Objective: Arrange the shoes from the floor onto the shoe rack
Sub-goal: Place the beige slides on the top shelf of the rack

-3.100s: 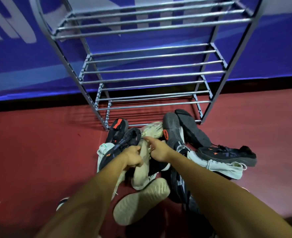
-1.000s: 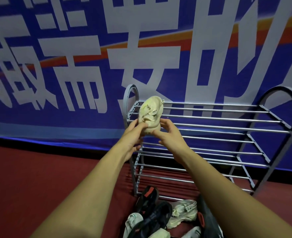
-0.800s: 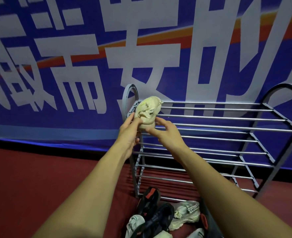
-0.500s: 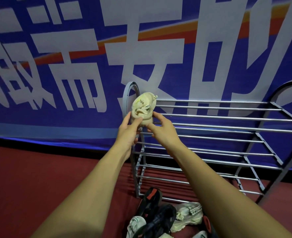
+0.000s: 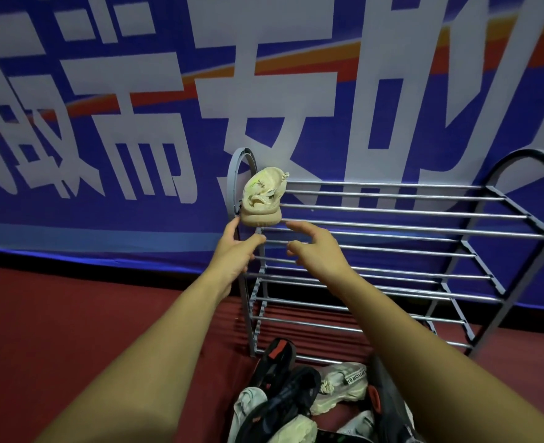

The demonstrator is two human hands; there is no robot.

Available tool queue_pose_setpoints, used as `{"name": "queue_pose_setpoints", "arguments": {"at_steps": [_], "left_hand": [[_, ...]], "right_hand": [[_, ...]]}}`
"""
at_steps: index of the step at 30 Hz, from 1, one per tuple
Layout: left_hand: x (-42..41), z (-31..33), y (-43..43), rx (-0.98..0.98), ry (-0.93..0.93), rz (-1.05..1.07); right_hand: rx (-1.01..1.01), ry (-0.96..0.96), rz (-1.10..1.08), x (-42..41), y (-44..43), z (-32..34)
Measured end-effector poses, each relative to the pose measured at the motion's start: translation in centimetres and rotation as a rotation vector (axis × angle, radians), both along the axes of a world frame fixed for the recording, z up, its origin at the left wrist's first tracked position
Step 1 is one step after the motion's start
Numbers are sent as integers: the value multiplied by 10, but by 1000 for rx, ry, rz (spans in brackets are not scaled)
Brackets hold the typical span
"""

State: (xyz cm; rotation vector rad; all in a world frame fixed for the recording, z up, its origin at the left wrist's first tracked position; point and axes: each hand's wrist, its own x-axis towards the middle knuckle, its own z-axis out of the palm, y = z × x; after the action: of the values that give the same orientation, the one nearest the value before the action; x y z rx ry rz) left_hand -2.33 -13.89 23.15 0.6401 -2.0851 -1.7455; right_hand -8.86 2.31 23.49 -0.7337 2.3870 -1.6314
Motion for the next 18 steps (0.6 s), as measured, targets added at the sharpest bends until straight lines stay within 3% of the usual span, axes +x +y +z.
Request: {"name": "queue_pose_setpoints", "arguments": {"at_steps": [4,8,12,18], "left_hand": [[10,-7,11,-109,-117,-74],[19,-29,40,-345,-272,-234],[28,-67,85,-463,-320,-398],[54,-131,113,-870,-586,-737]], "right_hand": [[74,-44,-18,7,26,-19],[144,-129,-21,17,52,-52],[273,-219,-38,33,83,-91],[504,-327,-58,63,133,-163]]}}
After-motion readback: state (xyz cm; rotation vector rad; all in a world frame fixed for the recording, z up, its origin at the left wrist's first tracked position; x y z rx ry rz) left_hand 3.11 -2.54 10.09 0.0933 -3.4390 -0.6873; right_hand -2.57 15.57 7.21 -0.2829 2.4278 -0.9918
